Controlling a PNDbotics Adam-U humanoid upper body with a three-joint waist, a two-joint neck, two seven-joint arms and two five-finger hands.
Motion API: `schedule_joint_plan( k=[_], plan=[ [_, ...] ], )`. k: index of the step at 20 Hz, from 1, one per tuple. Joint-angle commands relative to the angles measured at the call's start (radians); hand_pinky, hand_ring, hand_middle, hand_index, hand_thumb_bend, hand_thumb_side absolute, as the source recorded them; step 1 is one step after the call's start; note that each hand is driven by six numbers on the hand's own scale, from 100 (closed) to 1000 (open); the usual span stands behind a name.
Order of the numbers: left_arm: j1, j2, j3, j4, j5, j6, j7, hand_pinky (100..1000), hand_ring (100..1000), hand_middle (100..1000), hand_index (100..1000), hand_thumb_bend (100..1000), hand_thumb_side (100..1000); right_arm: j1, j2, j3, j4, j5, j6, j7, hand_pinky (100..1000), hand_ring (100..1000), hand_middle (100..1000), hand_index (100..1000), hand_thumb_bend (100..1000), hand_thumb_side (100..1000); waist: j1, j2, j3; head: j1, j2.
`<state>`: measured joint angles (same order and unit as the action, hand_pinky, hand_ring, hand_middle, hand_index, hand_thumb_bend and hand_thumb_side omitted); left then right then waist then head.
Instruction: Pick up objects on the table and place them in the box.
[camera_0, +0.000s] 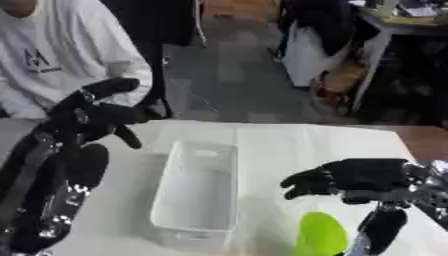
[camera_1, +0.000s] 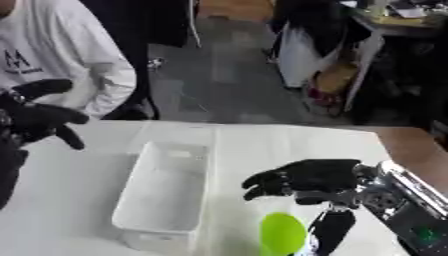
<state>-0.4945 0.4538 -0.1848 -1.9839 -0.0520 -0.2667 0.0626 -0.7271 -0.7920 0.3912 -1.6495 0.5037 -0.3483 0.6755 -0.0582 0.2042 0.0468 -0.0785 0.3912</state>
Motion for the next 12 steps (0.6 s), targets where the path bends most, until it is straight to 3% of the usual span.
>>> schedule_joint_plan(
  k=[1, 12],
  plan=[
    [-0.014, 0.005, 0.004, -0.016, 0.003, 0.000, -0.005, 497, 668, 873, 736, 244, 811, -0.009, -0.010, -0.025, 0.028, 0.032, -0.009, -0.022, 881, 904, 999, 984, 669, 668, 0.004, -0.013, 0.000, 0.009, 0.000],
    [-0.016, 0.005, 0.003, -0.016, 0.002, -0.001, -0.010, 498, 669, 874, 736, 240, 812, 0.052, -0.041, -0.046, 0.040, 0.081, -0.065, -0.032, 896, 921, 1000, 993, 673, 634, 0.004, -0.011, 0.002, 0.020, 0.013]
  ],
)
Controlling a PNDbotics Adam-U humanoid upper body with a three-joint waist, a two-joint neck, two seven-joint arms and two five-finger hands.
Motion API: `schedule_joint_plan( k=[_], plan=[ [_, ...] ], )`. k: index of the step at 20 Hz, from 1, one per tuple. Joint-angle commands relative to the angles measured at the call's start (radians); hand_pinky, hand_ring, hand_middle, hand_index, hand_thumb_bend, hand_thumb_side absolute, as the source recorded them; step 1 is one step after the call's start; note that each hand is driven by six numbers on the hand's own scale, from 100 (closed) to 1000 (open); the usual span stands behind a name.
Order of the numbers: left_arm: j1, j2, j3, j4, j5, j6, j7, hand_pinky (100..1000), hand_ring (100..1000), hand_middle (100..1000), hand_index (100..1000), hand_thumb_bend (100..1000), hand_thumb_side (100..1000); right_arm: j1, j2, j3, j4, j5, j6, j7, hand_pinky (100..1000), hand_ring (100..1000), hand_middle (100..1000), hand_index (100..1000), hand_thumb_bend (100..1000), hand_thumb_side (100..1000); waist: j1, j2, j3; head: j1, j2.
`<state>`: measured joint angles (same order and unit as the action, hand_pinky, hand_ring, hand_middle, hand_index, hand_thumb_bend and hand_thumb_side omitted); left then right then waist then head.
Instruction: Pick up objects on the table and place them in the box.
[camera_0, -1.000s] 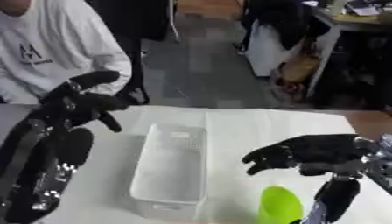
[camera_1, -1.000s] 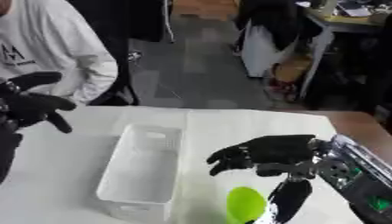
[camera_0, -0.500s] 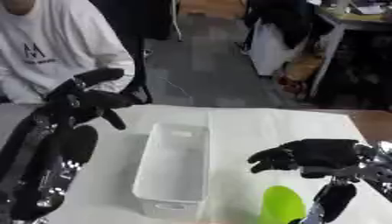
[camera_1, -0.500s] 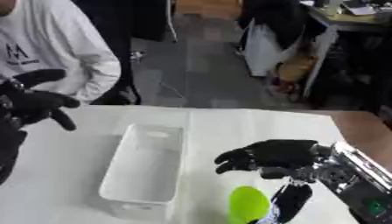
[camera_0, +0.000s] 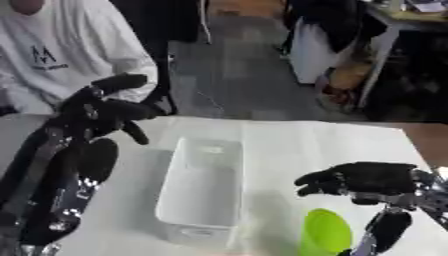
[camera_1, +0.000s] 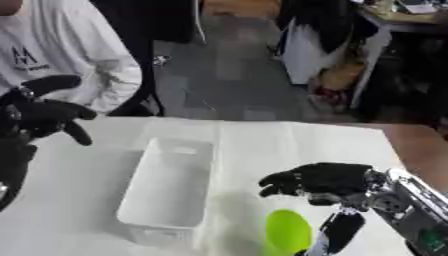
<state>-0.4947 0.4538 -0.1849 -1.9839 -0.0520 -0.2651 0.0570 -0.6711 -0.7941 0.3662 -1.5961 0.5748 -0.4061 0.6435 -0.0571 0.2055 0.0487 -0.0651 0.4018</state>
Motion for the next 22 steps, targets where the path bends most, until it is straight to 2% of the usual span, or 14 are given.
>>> schedule_joint_plan(
  k=[1, 10, 16, 20, 21, 22],
  plan=[
    [-0.015, 0.005, 0.003, -0.016, 0.001, -0.002, -0.005, 498, 669, 874, 736, 240, 812, -0.001, -0.039, -0.022, -0.013, 0.011, -0.008, 0.000, 896, 922, 1000, 993, 672, 634, 0.003, -0.012, 0.001, 0.007, 0.003],
    [-0.018, 0.004, 0.003, -0.016, 0.001, -0.003, -0.009, 498, 670, 875, 736, 239, 812, -0.001, -0.027, -0.019, -0.001, 0.016, -0.013, -0.001, 883, 923, 1000, 993, 655, 638, 0.004, -0.011, 0.003, 0.015, 0.006],
    [-0.023, 0.000, 0.003, -0.016, 0.002, -0.003, -0.009, 498, 670, 875, 736, 240, 812, -0.014, 0.000, -0.018, 0.045, 0.035, -0.013, -0.005, 880, 926, 1000, 990, 658, 622, 0.006, -0.007, 0.007, 0.019, 0.003],
    [-0.030, -0.005, 0.003, -0.016, 0.003, -0.003, -0.010, 498, 670, 875, 735, 240, 811, -0.030, 0.012, -0.012, 0.074, 0.062, -0.027, 0.020, 878, 912, 997, 939, 695, 590, 0.009, -0.001, 0.012, 0.016, -0.002],
    [-0.032, -0.006, 0.003, -0.016, 0.004, -0.003, -0.010, 498, 671, 875, 735, 240, 811, -0.034, 0.014, -0.013, 0.079, 0.068, -0.029, 0.027, 874, 897, 958, 918, 699, 561, 0.010, 0.000, 0.013, 0.015, -0.003],
    [-0.033, -0.007, 0.003, -0.016, 0.004, -0.003, -0.010, 498, 671, 875, 735, 240, 811, -0.039, 0.014, -0.014, 0.083, 0.072, -0.031, 0.033, 874, 898, 960, 918, 708, 558, 0.010, 0.001, 0.014, 0.015, -0.003]
  ],
)
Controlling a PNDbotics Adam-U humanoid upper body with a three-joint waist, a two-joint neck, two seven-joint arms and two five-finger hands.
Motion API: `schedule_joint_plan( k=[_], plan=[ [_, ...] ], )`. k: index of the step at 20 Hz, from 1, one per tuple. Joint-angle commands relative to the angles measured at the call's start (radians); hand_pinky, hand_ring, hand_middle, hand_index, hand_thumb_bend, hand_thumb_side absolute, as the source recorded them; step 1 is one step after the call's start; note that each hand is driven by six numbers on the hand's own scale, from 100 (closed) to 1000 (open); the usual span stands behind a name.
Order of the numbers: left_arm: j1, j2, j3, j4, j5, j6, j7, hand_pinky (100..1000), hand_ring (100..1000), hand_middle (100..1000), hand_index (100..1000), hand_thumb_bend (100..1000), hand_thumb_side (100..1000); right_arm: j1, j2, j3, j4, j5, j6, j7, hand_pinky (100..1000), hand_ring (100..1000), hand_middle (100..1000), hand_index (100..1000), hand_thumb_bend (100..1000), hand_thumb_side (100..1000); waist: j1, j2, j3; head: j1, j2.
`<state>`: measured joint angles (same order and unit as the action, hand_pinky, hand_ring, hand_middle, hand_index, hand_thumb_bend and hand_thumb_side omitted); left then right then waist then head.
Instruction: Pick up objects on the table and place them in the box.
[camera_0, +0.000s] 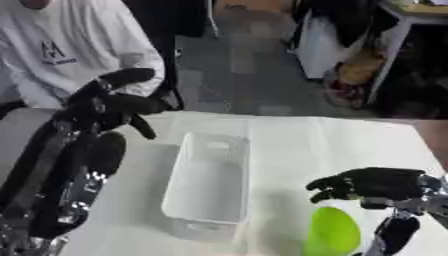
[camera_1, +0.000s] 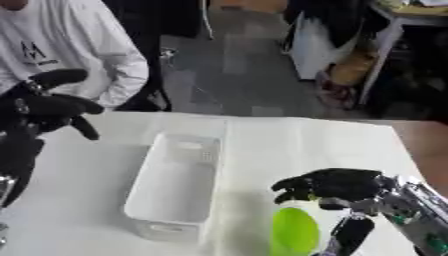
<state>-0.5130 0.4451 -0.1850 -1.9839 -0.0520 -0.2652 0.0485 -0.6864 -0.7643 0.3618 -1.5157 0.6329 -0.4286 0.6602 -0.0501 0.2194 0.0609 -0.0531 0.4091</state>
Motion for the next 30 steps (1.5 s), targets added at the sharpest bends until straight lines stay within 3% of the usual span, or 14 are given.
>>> schedule_joint_plan(
  k=[1, 10, 19, 30],
  plan=[
    [-0.016, 0.001, 0.003, -0.016, 0.004, -0.002, -0.002, 498, 671, 876, 736, 239, 812, -0.028, -0.015, -0.011, 0.005, 0.017, -0.010, 0.021, 869, 887, 940, 908, 710, 540, 0.003, -0.012, 0.002, 0.004, -0.011],
    [-0.022, -0.001, 0.001, -0.016, 0.008, -0.002, -0.006, 499, 672, 876, 736, 239, 811, -0.052, -0.020, -0.015, -0.013, -0.006, -0.020, 0.023, 844, 825, 893, 843, 717, 499, -0.001, -0.012, 0.006, 0.009, -0.017],
    [-0.020, 0.002, -0.001, -0.016, 0.007, -0.002, -0.010, 499, 672, 877, 736, 236, 814, -0.028, -0.053, 0.000, -0.120, -0.097, -0.026, 0.042, 877, 785, 959, 817, 661, 519, -0.002, -0.014, 0.006, 0.016, -0.025],
    [-0.016, 0.005, -0.002, -0.016, 0.005, -0.003, -0.015, 500, 673, 878, 736, 234, 815, 0.008, -0.083, 0.002, -0.209, -0.156, 0.016, 0.135, 882, 780, 939, 867, 620, 524, -0.001, -0.016, 0.003, 0.023, -0.023]
  ],
)
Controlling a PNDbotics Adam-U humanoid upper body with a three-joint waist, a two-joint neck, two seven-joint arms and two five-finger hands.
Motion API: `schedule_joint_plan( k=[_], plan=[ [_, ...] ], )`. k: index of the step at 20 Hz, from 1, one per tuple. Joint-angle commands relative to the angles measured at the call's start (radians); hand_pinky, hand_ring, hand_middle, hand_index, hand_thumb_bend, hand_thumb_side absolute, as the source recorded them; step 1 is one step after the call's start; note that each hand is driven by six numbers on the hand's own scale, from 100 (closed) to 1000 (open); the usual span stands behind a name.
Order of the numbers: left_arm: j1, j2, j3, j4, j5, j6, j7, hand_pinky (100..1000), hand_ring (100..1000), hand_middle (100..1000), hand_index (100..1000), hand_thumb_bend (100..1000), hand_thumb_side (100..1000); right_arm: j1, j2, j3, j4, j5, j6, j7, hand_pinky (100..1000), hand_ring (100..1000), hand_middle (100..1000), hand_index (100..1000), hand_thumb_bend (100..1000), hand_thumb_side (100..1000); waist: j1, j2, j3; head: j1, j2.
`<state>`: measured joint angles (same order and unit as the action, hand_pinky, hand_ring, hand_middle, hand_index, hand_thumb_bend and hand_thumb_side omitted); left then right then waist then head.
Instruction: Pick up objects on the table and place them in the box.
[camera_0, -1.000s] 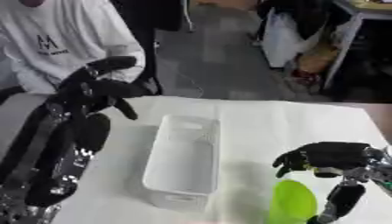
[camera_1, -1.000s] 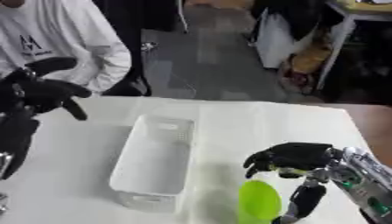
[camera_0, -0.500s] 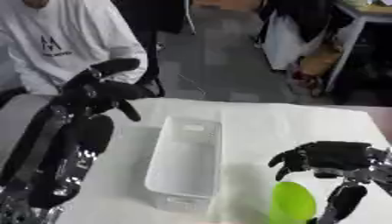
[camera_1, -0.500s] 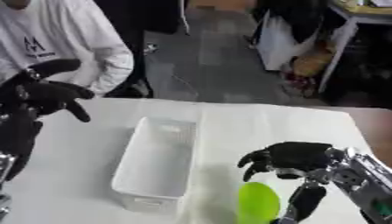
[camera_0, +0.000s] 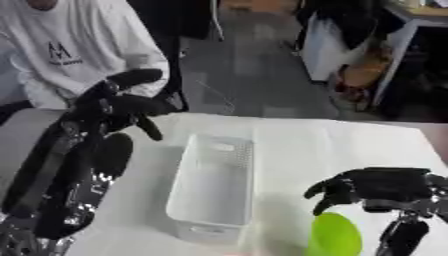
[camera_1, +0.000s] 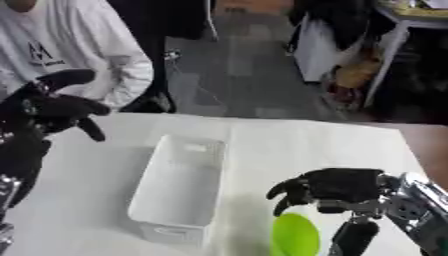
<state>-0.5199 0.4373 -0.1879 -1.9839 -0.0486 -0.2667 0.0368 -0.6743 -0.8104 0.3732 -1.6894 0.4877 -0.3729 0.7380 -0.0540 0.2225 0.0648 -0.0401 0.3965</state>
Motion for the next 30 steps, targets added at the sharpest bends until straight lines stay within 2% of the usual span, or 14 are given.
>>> schedule_joint_plan(
  k=[1, 7, 8, 12, 22, 30],
  plan=[
    [-0.009, 0.013, 0.001, -0.016, 0.001, -0.001, -0.004, 500, 673, 879, 736, 234, 815, -0.002, -0.039, -0.007, -0.047, -0.013, -0.038, 0.060, 879, 778, 942, 877, 621, 520, 0.003, -0.019, 0.000, 0.011, -0.010],
    [-0.010, 0.012, 0.000, -0.016, 0.001, 0.000, -0.007, 500, 674, 879, 736, 234, 814, 0.008, -0.042, 0.000, -0.086, -0.015, -0.041, 0.059, 866, 764, 934, 937, 679, 449, 0.003, -0.019, 0.001, 0.013, -0.011],
    [-0.011, 0.012, 0.000, -0.016, 0.001, 0.000, -0.008, 500, 674, 879, 736, 234, 814, 0.008, -0.042, 0.000, -0.090, -0.012, -0.046, 0.054, 853, 753, 920, 944, 710, 409, 0.003, -0.019, 0.002, 0.014, -0.011],
    [-0.012, 0.012, -0.001, -0.016, 0.001, 0.000, -0.009, 500, 674, 879, 735, 234, 814, 0.009, -0.043, 0.002, -0.092, 0.004, -0.075, 0.031, 842, 744, 904, 937, 730, 382, 0.002, -0.019, 0.002, 0.016, -0.012],
    [-0.014, 0.009, -0.001, -0.016, 0.000, 0.000, -0.013, 501, 675, 880, 735, 233, 814, 0.000, -0.005, 0.015, -0.033, 0.009, -0.104, 0.010, 847, 750, 942, 938, 688, 415, 0.005, -0.016, 0.005, 0.015, -0.014],
    [-0.020, 0.006, -0.002, -0.016, 0.000, 0.000, -0.016, 501, 676, 881, 735, 232, 815, 0.001, 0.018, 0.031, -0.005, 0.055, -0.119, 0.010, 847, 751, 940, 932, 686, 424, 0.006, -0.013, 0.008, 0.017, -0.015]
  ],
)
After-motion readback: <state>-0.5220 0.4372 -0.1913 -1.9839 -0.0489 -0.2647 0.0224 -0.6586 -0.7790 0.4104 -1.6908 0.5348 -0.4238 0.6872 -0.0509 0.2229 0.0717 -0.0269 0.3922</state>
